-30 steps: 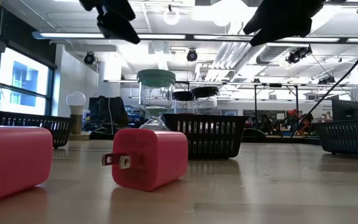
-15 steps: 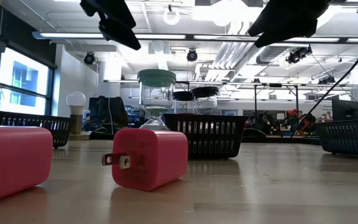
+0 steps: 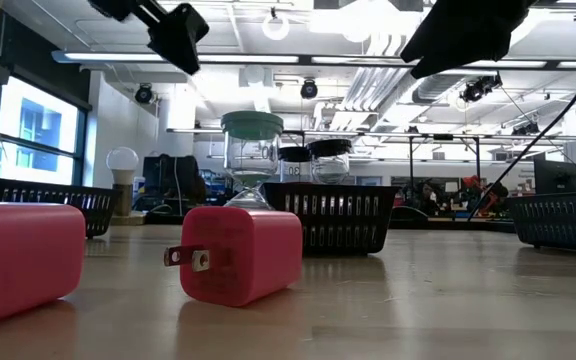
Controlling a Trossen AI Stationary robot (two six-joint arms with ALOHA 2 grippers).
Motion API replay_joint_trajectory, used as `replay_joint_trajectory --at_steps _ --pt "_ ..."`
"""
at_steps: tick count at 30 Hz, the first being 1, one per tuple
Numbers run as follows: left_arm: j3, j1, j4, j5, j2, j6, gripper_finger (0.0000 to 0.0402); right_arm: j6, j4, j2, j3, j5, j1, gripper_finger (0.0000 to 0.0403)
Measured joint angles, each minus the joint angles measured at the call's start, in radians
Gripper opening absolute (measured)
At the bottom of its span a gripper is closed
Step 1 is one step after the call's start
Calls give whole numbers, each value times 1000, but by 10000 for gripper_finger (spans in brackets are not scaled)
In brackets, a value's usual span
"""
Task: Pick & Place Office items
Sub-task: Put the left pink charger adapter into the left black bin
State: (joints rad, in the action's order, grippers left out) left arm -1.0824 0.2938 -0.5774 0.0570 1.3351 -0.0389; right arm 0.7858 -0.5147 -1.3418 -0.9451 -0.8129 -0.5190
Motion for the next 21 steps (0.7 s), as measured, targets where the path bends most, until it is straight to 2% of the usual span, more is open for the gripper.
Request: replay_joint_trajectory --at_steps 6,12,17,21 --pt "0 23 15 -6 29 -102 368 4 -1 0 0 0 2 227" --pt "0 34 39 -5 56 -269 368 18 3 0 0 0 2 227" --pt "0 38 27 -60 90 -259 368 33 4 -1 0 2 2 227" --pt "0 56 20 -60 117 -262 368 33 6 -1 0 1 2 227"
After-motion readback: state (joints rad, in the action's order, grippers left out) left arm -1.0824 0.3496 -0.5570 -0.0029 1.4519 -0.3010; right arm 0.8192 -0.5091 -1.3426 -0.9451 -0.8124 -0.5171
